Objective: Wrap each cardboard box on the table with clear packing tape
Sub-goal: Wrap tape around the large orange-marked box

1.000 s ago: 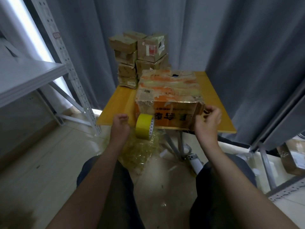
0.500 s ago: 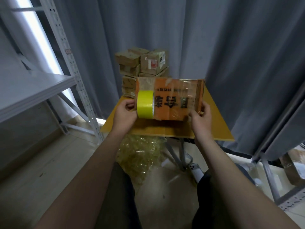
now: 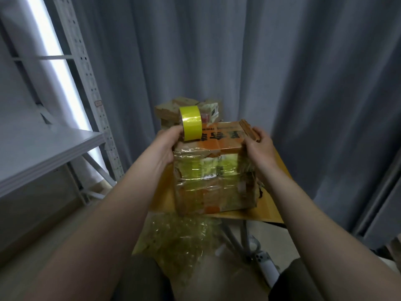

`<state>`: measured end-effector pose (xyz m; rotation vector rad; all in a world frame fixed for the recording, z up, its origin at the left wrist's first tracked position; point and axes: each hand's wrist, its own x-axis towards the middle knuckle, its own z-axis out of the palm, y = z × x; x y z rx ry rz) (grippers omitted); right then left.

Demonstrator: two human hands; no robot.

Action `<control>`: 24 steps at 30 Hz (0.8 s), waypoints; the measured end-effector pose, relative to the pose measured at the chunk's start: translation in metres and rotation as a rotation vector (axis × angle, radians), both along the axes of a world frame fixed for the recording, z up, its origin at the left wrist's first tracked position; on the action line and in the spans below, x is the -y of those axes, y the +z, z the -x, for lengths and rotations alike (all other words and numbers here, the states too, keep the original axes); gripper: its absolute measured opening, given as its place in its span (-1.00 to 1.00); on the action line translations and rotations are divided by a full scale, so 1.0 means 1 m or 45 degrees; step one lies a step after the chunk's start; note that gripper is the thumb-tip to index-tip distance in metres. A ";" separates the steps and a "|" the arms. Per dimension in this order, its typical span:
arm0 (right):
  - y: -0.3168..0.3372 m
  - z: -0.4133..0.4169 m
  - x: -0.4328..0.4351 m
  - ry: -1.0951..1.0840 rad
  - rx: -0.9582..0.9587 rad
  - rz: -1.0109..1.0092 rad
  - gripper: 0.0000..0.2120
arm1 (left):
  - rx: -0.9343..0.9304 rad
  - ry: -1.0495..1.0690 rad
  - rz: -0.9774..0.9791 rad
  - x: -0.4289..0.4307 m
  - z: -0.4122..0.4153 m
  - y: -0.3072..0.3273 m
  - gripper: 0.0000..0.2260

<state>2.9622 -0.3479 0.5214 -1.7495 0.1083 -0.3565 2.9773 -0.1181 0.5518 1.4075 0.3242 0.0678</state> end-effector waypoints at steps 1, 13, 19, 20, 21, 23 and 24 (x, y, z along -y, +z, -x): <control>0.001 -0.004 0.000 0.014 0.009 0.038 -0.56 | 0.000 0.016 0.001 0.000 -0.005 -0.001 -0.70; 0.033 -0.029 -0.065 0.456 0.352 0.566 -0.71 | 0.026 0.196 -0.026 -0.019 -0.086 -0.049 -0.22; 0.018 -0.044 -0.084 0.611 0.358 0.344 -0.91 | 0.053 0.156 0.040 -0.009 -0.068 -0.039 -0.64; 0.018 -0.043 -0.086 0.634 0.358 0.291 -0.87 | 0.034 0.176 0.058 -0.008 -0.066 -0.039 -0.58; 0.020 -0.039 -0.088 0.644 0.353 0.234 -0.82 | 0.034 0.199 0.087 -0.008 -0.069 -0.041 -0.51; 0.025 -0.029 -0.092 0.626 0.348 0.087 -0.74 | 0.050 0.193 0.120 -0.006 -0.065 -0.039 -0.44; 0.026 -0.024 -0.093 0.597 0.343 0.016 -0.72 | 0.053 0.215 0.127 -0.005 -0.062 -0.037 -0.48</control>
